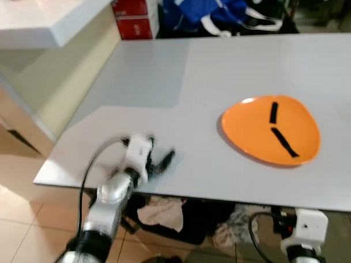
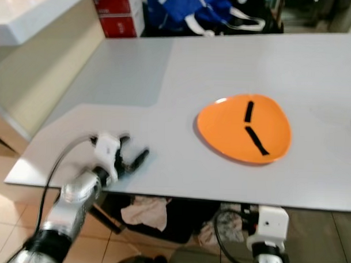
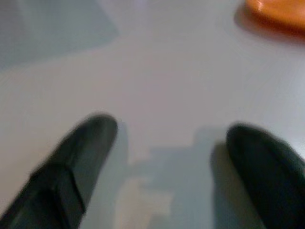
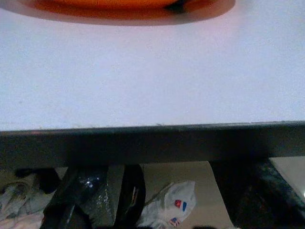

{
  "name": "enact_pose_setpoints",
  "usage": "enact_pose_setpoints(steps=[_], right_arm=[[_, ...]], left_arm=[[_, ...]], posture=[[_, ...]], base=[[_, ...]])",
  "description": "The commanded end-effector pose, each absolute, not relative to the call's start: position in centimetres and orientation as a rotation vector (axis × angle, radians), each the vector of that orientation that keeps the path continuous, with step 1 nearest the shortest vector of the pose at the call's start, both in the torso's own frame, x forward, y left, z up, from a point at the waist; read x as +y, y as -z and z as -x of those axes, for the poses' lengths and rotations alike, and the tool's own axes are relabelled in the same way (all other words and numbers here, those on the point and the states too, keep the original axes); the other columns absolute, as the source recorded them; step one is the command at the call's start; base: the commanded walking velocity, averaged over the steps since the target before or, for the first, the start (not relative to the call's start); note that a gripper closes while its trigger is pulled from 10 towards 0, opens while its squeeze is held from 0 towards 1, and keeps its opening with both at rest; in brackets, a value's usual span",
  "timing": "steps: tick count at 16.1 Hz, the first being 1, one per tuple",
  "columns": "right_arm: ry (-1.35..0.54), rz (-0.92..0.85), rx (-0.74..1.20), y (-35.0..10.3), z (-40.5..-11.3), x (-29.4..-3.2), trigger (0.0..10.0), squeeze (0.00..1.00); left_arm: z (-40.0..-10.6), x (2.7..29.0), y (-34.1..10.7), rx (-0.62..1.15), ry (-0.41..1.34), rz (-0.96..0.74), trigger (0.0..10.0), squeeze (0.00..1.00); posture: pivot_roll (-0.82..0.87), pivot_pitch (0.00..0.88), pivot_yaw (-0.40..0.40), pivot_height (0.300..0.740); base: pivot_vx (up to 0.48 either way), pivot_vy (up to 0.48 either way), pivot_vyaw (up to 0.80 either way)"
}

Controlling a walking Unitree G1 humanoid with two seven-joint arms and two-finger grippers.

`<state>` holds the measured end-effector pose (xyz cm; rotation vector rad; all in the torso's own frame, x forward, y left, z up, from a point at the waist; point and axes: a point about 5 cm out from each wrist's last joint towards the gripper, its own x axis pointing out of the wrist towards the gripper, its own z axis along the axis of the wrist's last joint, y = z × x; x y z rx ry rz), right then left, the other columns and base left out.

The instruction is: Setting the table

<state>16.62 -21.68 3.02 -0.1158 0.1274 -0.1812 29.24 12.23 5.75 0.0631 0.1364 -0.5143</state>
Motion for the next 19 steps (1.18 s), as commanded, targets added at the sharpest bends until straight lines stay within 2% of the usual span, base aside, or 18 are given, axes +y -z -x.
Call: enact_pose_setpoints(steps=[1, 3, 5, 11, 17, 19], right_arm=[[0.192, 0.109, -0.002, -6.2, -17.8, -21.3, 10.0, 0.00], [0.202, 0.106, -0.003, -7.0, -17.9, -21.3, 10.0, 0.00], [0.208, 0.102, 0.001, -7.7, -17.8, -21.2, 10.0, 0.00], [0.190, 0.120, 0.052, -7.1, -18.0, -21.9, 10.0, 0.00], [0.178, 0.114, 0.098, -5.8, -18.0, -22.0, 10.0, 0.00], [0.175, 0.116, 0.114, -5.3, -18.0, -22.2, 10.0, 0.00]], left_arm=[[-28.1, 11.7, -4.3, 0.233, 0.559, 0.013, 10.0, 0.00], [-27.8, 10.7, -4.4, 0.245, 0.584, 0.121, 10.0, 0.00], [-28.9, 9.4, -6.1, 0.164, 0.559, 0.189, 10.0, 0.00], [-30.2, 9.2, -7.9, 0.074, 0.511, 0.043, 10.0, 0.00], [-31.5, 8.9, -9.3, 0.041, 0.484, 0.045, 10.0, 0.00], [-31.9, 8.8, -9.6, 0.029, 0.480, 0.044, 10.0, 0.00]], posture=[[-0.13, 0.000, 0.163, 0.735], [-0.14, 0.000, 0.155, 0.735], [-0.15, 0.000, 0.140, 0.735], [-0.15, 0.000, 0.134, 0.735], [-0.14, 0.000, 0.130, 0.735], [-0.15, 0.000, 0.129, 0.735]], base=[[0.000, 0.000, 0.00], [0.000, 0.000, 0.00], [0.000, 0.000, 0.00], [0.000, 0.000, 0.00], [-0.282, 0.000, 0.00], [0.000, 0.000, 0.00]])
